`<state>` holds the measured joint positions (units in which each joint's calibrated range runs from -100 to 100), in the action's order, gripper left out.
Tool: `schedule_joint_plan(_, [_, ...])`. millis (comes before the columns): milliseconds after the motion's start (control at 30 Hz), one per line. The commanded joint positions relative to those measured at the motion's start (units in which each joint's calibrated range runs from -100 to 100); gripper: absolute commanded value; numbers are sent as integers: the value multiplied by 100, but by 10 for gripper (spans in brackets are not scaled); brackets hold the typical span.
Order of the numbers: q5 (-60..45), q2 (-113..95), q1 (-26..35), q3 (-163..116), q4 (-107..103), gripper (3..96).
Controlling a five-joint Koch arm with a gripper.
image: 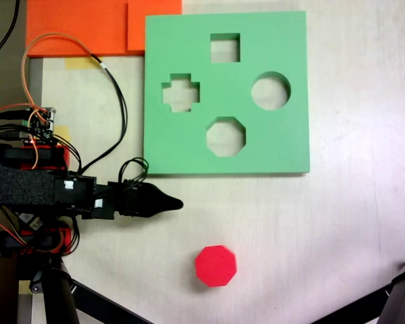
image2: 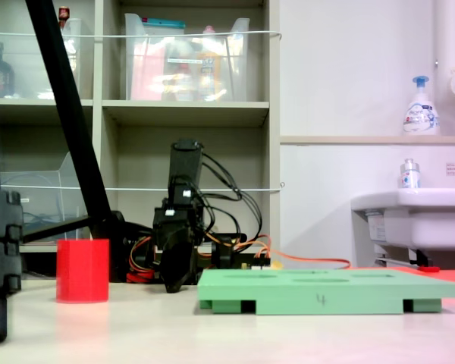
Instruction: Put the octagonal pillar block into the corresponding hole
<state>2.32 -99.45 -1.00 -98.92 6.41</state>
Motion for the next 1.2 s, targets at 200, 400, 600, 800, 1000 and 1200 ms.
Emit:
schedule_joint_plan(200, [10,-55,0,-108,-579,505])
schedule_joint_plan(400, [10,-55,5,-108,-579,505])
schedule_joint_plan(600, [10,-55,5,-108,-579,505])
schedule_joint_plan(800, [15,-55,-10,-108,-579,498])
schedule_joint_plan(1000, [1245,-55,-332,-108,-415,497])
schedule_joint_plan(1200, [2530,-55,-542,112,-1551,486])
